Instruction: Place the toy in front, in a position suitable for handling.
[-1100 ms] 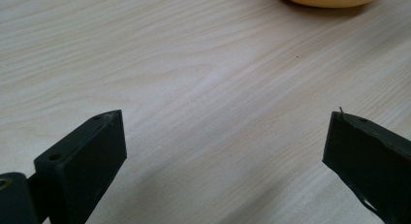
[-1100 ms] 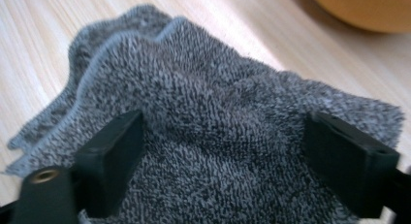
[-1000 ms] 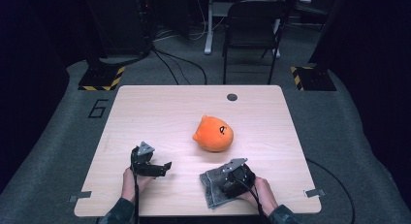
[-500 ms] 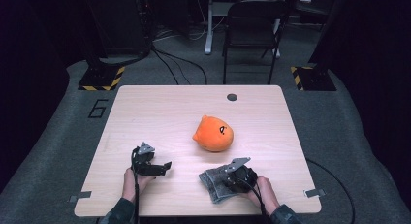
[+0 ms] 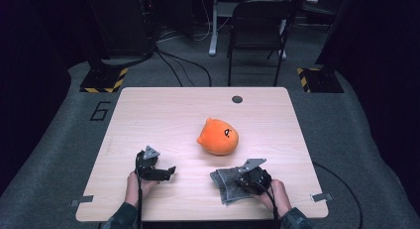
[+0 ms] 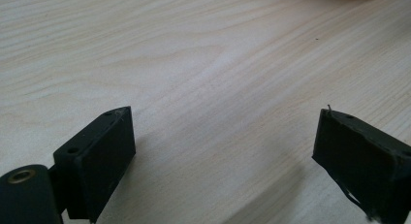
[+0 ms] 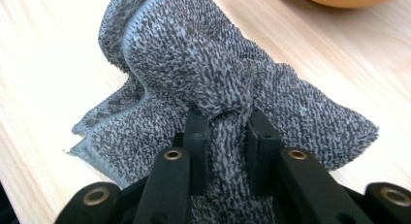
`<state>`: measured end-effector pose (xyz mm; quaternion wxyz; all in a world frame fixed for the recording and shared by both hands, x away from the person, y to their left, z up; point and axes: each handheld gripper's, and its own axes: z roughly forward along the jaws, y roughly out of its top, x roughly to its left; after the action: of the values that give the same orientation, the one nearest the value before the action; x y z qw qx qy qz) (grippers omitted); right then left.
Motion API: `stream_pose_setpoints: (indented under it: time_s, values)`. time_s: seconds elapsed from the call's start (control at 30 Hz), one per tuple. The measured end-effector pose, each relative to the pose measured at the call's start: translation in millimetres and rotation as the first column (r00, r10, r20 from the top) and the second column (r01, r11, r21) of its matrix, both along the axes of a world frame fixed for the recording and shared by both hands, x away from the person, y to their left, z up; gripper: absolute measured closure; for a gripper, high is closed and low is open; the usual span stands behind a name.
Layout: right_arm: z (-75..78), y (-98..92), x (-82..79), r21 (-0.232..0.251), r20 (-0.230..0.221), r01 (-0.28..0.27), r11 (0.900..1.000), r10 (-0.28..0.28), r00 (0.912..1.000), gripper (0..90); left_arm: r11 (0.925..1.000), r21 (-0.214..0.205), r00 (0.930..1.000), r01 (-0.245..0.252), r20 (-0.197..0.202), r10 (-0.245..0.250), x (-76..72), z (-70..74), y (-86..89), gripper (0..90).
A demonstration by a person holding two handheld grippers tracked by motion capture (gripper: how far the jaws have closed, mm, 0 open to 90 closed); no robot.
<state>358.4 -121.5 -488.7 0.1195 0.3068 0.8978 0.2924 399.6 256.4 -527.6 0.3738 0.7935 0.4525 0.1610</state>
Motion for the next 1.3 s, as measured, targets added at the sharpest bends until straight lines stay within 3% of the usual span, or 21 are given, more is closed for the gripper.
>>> stream_pose_setpoints:
  time_s: [0.3, 0.43, 0.47, 0.63, 1.13, 1.27, 1.3]
  values:
    - [6.6, -29.1, 3.7, 0.02, 0.002, 0.09, 0.9958, -0.09, 0.9959, 74.3, 0.9999, 0.016, 0.9999, 0.003, 0.017, -0.004, -1.5, -1.5, -1.8, 6.5]
    - [8.4, -42.1, 7.6, 0.028, 0.004, 0.129, 0.9913, -0.129, 0.9916, 74.2, 0.9992, 0.04, 0.9997, 0.007, 0.025, -0.008, -1.6, -1.8, -3.8, 5.9]
    - [8.9, -47.0, 8.9, 0.034, 0.001, 0.161, 0.9863, -0.161, 0.9869, 74.1, 0.9989, 0.046, 0.9997, 0.008, 0.023, -0.009, -1.7, -1.7, -4.3, 5.6]
    - [10.7, -55.0, 11.4, 0.036, 0.008, 0.185, 0.982, -0.186, 0.9825, 74.1, 0.9986, 0.052, 0.9996, 0.01, 0.026, -0.011, -1.6, -1.7, -4.5, 5.4]
    - [17.6, -83.2, 29.7, 0.069, 0.045, 0.305, 0.95, -0.308, 0.9503, 74.0, 0.9972, 0.075, 0.9994, 0.011, 0.033, -0.013, -2.0, -2.2, -6.9, 5.0]
    - [20.0, -92.2, 40.1, 0.08, 0.049, 0.353, 0.9323, -0.357, 0.9328, 73.9, 0.9964, 0.084, 0.9994, 0.014, 0.03, -0.017, -2.0, -1.9, -7.0, 5.0]
    - [20.0, -92.2, 40.1, 0.08, 0.049, 0.353, 0.9323, -0.357, 0.9328, 73.9, 0.9964, 0.084, 0.9994, 0.014, 0.03, -0.017, -2.0, -1.9, -7.0, 5.0]
